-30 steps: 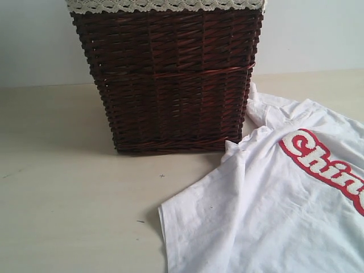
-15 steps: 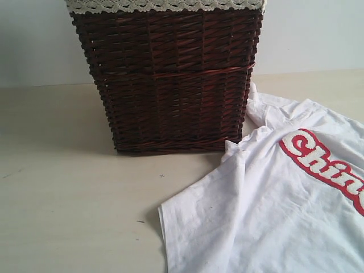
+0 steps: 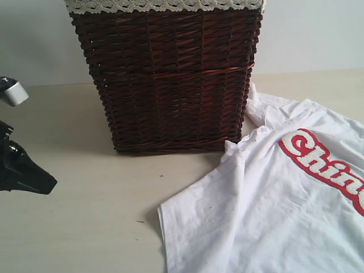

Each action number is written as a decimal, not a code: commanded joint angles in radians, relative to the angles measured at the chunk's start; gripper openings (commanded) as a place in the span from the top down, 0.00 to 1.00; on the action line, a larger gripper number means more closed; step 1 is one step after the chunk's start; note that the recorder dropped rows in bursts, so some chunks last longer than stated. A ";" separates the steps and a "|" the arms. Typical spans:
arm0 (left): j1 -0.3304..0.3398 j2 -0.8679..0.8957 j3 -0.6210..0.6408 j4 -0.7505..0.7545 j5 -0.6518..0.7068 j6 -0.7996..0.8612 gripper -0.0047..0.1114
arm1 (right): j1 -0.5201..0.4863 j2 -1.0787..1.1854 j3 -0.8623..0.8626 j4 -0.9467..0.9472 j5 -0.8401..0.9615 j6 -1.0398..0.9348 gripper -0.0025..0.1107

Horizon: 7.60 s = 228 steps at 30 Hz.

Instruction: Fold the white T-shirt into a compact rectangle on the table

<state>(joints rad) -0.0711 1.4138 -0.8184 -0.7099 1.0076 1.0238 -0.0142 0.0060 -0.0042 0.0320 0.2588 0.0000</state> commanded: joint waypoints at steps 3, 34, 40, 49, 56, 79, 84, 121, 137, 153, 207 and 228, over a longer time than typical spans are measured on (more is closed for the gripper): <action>0.001 0.041 0.010 -0.172 -0.025 0.012 0.86 | -0.003 -0.006 0.004 -0.004 -0.001 -0.006 0.98; -0.468 0.500 -0.016 -0.930 -0.453 1.062 0.61 | -0.003 -0.006 0.004 -0.004 -0.001 -0.006 0.98; -0.477 0.540 -0.022 -0.810 -0.451 0.958 0.77 | -0.003 -0.006 0.004 -0.004 -0.001 -0.006 0.98; -0.474 0.516 -0.022 -0.799 -0.483 0.908 0.96 | -0.003 -0.006 0.004 -0.004 -0.001 -0.006 0.98; -0.446 0.428 -0.055 -0.788 -0.462 0.957 0.95 | -0.003 -0.006 0.004 -0.004 -0.001 -0.006 0.98; -0.531 0.513 -0.114 -0.783 -0.620 1.036 0.96 | -0.003 -0.006 0.004 -0.004 -0.001 -0.006 0.98; -0.525 0.399 -0.114 -0.547 -0.686 1.022 0.96 | -0.003 -0.006 0.004 -0.004 -0.001 -0.006 0.98; -0.278 0.316 -0.114 -0.257 -0.332 0.435 0.39 | -0.003 -0.006 0.004 -0.004 -0.001 -0.006 0.98; -0.317 0.375 -0.114 -0.447 -0.238 0.438 0.42 | -0.003 -0.006 0.004 -0.004 -0.001 -0.006 0.98; -0.336 0.384 -0.114 -0.362 -0.268 0.438 0.42 | -0.003 -0.006 0.004 -0.004 -0.001 -0.006 0.98; -0.257 0.583 -0.163 0.425 -0.518 0.094 0.96 | -0.003 -0.006 0.004 -0.004 -0.001 -0.006 0.98; -0.190 0.367 -0.185 0.035 -0.172 0.141 0.96 | -0.003 -0.006 0.004 -0.004 -0.001 -0.006 0.98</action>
<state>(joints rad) -0.2636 1.8126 -1.0066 -0.5997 0.7952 1.1267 -0.0142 0.0060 -0.0042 0.0320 0.2588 0.0000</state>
